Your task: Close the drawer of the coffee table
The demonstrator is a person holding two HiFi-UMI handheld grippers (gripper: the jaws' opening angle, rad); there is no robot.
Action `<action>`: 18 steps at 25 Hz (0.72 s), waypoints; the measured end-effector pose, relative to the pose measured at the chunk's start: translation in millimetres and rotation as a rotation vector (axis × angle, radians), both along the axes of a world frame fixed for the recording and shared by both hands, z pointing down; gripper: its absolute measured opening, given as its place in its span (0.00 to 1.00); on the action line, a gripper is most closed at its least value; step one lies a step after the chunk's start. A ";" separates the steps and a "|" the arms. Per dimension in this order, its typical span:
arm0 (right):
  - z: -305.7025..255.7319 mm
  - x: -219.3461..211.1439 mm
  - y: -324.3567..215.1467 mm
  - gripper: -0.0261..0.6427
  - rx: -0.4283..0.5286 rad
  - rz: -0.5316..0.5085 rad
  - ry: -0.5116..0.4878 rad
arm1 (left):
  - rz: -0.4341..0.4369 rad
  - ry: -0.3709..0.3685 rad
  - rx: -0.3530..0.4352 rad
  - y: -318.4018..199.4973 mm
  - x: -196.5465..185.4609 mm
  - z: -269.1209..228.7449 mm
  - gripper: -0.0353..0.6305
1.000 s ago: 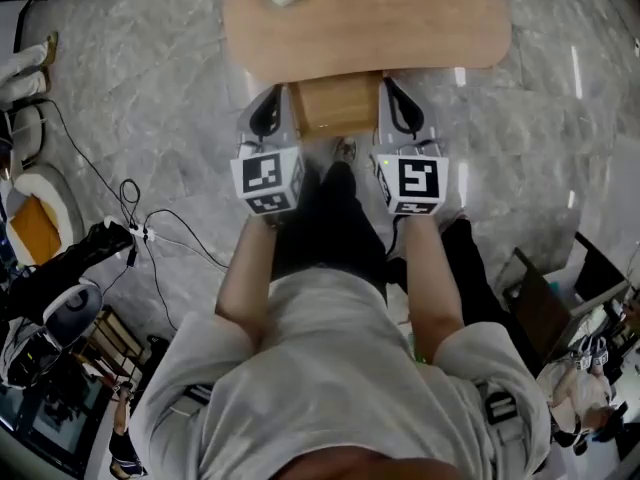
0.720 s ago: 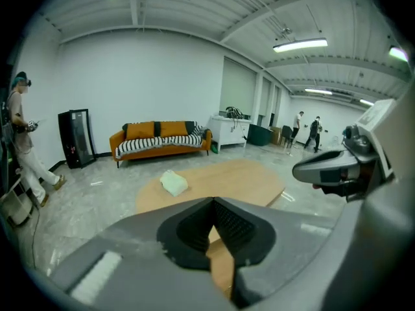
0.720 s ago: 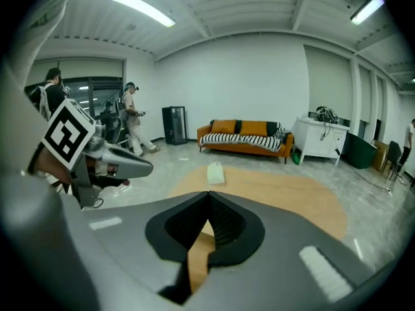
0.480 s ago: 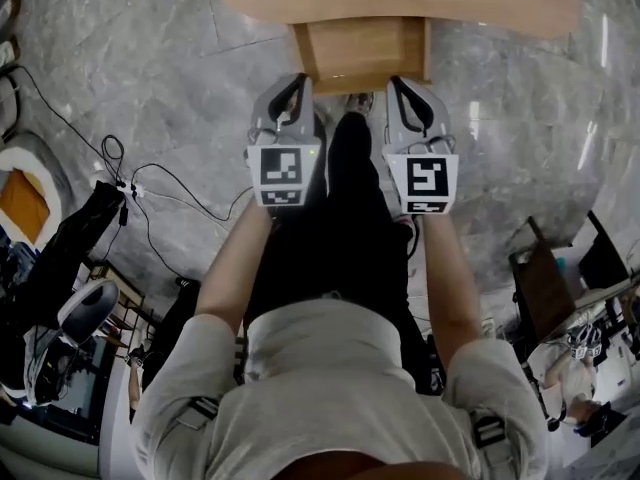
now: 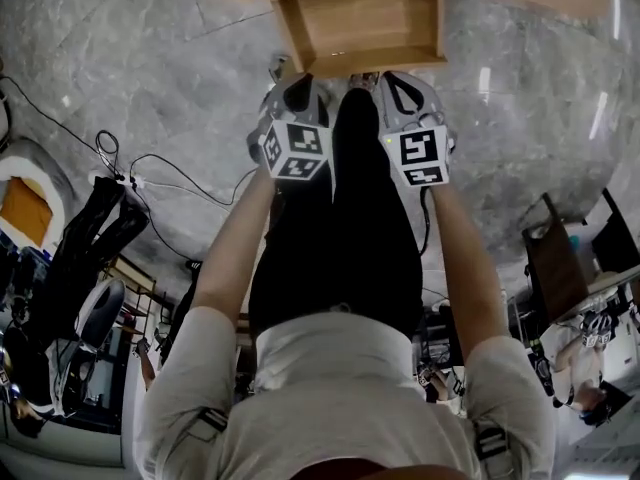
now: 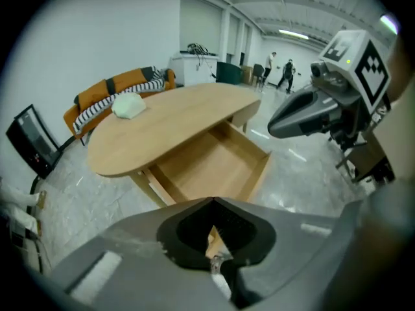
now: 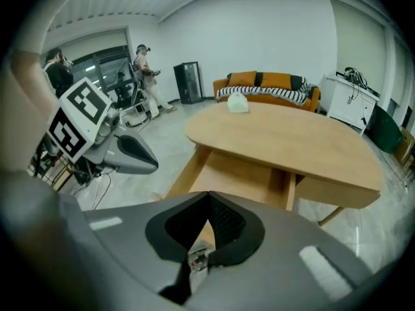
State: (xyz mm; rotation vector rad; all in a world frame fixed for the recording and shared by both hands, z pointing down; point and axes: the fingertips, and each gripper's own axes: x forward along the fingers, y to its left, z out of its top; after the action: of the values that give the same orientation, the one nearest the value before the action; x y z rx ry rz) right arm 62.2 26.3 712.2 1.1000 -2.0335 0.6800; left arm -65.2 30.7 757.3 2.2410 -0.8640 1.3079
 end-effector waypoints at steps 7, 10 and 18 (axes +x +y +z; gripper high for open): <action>82.8 31.0 41.7 0.05 -0.114 -0.154 0.123 | 0.072 -0.171 -0.140 38.1 -20.1 82.7 0.08; 93.7 37.0 48.4 0.05 -0.119 -0.200 0.151 | 0.122 -0.236 -0.102 40.2 -26.6 88.1 0.08; 124.5 110.8 38.5 0.05 -0.046 -0.382 0.502 | 0.394 -0.466 -0.020 51.1 -59.7 114.9 0.08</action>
State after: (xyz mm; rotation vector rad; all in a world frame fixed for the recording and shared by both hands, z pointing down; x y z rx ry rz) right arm 173.0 64.8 836.7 0.7296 -1.7079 0.2226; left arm -124.9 81.9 872.2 2.1960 -0.5555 2.0642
